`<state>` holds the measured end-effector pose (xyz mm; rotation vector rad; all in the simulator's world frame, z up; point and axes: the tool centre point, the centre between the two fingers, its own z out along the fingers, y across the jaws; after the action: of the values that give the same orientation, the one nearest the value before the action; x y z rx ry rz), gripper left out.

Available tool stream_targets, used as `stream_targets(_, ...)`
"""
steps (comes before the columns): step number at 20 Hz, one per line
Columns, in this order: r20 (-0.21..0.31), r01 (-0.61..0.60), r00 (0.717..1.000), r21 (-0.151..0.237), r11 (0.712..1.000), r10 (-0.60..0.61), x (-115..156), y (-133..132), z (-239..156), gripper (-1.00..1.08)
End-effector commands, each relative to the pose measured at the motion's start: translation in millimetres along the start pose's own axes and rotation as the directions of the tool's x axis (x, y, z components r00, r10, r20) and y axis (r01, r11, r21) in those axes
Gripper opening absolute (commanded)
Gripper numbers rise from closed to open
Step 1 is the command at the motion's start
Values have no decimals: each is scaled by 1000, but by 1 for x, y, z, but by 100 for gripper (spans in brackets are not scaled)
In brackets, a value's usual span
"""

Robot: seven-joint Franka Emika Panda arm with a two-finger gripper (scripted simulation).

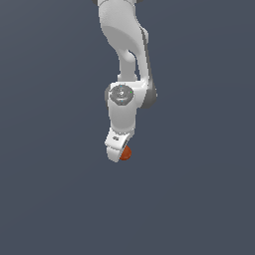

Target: Pick up the object and move it to a goal position.

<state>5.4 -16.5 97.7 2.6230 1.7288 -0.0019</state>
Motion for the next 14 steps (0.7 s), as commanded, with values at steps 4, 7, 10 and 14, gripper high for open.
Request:
stream_targets(4, -1, 13, 1000, 0, 1000, -13, 0, 0, 1, 100)
stream_targets(7, -1, 13, 1000, 0, 1000, -13, 0, 0, 4, 100)
stream_targets(10, -1, 14, 1000, 0, 1000, -14, 0, 0, 14, 100)
stream_targets(14, -1, 17, 1000, 0, 1000, -17, 0, -1, 36, 100)
